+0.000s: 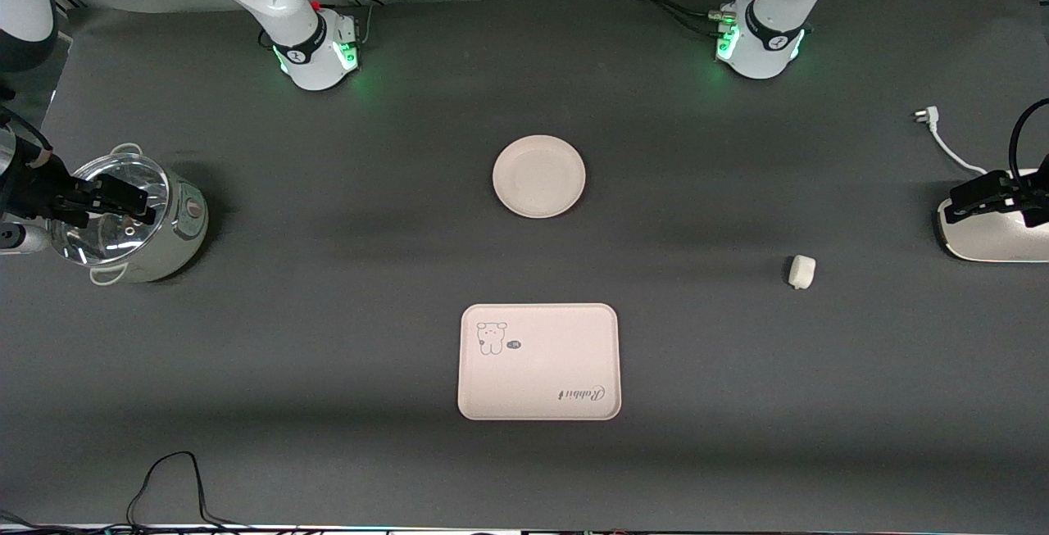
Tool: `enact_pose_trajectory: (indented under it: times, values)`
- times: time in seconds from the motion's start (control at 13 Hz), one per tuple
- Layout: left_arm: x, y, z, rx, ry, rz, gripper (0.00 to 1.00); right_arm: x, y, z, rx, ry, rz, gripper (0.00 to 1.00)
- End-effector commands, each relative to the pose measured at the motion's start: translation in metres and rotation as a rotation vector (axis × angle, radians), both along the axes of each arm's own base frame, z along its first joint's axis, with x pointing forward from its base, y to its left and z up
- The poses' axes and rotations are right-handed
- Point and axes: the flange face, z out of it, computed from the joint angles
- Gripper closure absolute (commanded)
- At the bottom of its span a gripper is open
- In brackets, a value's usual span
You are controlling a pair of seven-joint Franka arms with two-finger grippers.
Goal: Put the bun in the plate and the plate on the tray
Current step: 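Reach the left gripper to the white bun and grasp it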
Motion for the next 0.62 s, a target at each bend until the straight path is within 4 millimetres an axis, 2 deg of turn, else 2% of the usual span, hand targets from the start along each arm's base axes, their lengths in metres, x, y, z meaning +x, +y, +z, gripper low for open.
enact_pose_trajectory:
  times: [0.0,0.23,0.31,0.54]
  values:
    - [0.0,-0.001,0.006,-0.014,0.003,-0.017,0.0,-0.007,-0.001,0.004,-0.018,-0.005,-0.016,0.0]
    - [0.004,-0.004,0.001,-0.005,0.005,-0.02,0.0,-0.007,-0.001,0.003,-0.018,-0.004,-0.016,0.0]
    - [0.005,-0.007,-0.009,-0.006,0.024,-0.019,0.0,-0.007,-0.001,0.002,-0.018,-0.002,-0.016,0.0]
    - [0.011,-0.011,-0.081,-0.009,0.079,-0.03,0.0,-0.007,-0.001,0.001,-0.018,-0.001,-0.016,0.0]
